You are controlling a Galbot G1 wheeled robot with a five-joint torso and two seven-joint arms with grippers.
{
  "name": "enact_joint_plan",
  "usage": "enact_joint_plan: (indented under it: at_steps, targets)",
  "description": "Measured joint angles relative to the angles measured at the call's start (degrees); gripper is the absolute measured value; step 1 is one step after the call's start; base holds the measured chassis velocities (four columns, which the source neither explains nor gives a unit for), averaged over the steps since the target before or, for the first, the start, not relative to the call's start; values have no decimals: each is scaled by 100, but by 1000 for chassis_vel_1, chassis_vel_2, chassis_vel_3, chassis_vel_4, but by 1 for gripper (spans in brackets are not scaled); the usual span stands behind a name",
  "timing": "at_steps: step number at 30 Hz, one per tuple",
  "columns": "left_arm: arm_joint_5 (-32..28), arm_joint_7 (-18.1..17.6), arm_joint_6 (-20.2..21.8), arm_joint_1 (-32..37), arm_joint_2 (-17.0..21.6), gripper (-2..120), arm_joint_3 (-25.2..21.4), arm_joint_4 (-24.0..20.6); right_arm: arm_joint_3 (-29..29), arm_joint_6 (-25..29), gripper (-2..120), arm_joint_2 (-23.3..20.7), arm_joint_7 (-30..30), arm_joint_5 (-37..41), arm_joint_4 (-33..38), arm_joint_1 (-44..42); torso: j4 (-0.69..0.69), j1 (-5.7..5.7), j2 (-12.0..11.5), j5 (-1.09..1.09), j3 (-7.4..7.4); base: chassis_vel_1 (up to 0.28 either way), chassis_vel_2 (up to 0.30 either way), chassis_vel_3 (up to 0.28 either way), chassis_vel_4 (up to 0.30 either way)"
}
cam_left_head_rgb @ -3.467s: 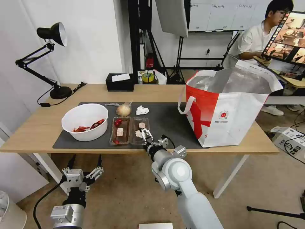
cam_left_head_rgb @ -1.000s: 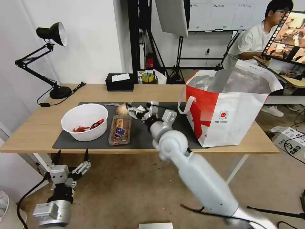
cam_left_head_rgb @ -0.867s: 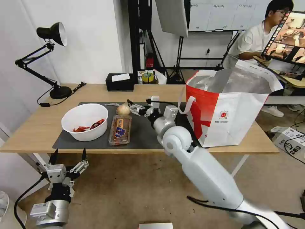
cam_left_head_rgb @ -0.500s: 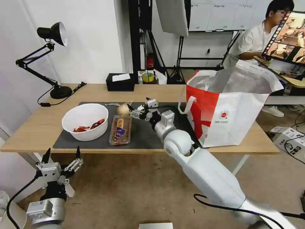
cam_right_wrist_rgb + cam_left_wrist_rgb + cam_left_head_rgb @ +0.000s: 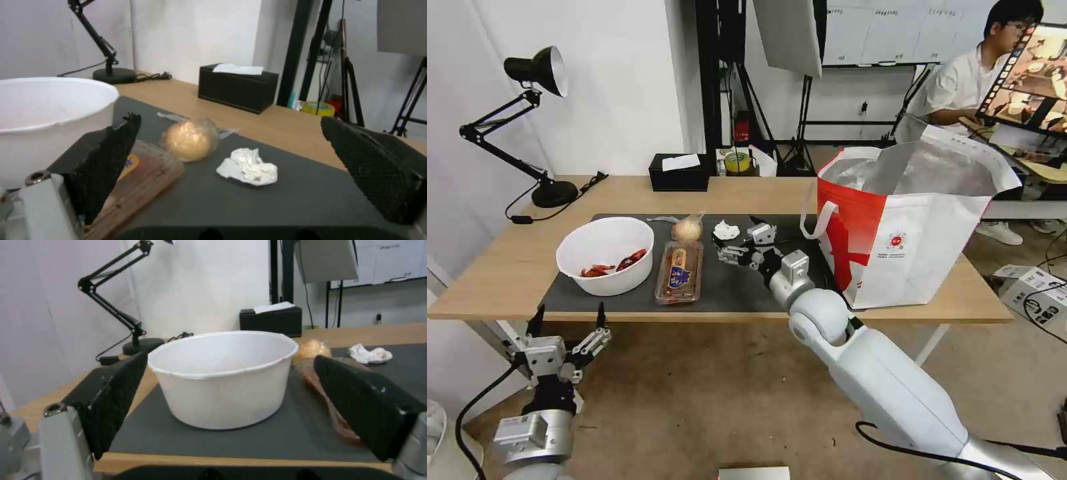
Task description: Pick up the trash from the table and place it into the takeout bag.
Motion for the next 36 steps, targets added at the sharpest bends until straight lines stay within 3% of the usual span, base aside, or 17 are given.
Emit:
enact_joint_plan:
  at_steps: [14,21,26,32,36]
  targets:
    - [-84,12,-60,-115,87,100,76,126,19,30,97,43,14,406,50,-170,0,0,0,0,0,0,0,0,0]
    - [-121,13,-118,-113,111,100,28,140,-373,36,69,273,-64,802,-478,542,1,0,0,-1,0,0,0,0,0]
    - [-124,12,-120,-122,112,100,35,140,-542,6,59,314,-213,993,-730,834,1,0,0,-1,0,0,0,0,0]
    - [-124,22,-126,-139,114,100,112,146,-1078,-478,29,476,-794,1652,-1558,1651,1,0,0,-1,0,0,0,0,0]
    - [-143,27,-126,-157,127,100,160,150,-1215,-586,21,582,-1034,1725,-1918,1851,2,1,0,-1,0,0,0,0,0]
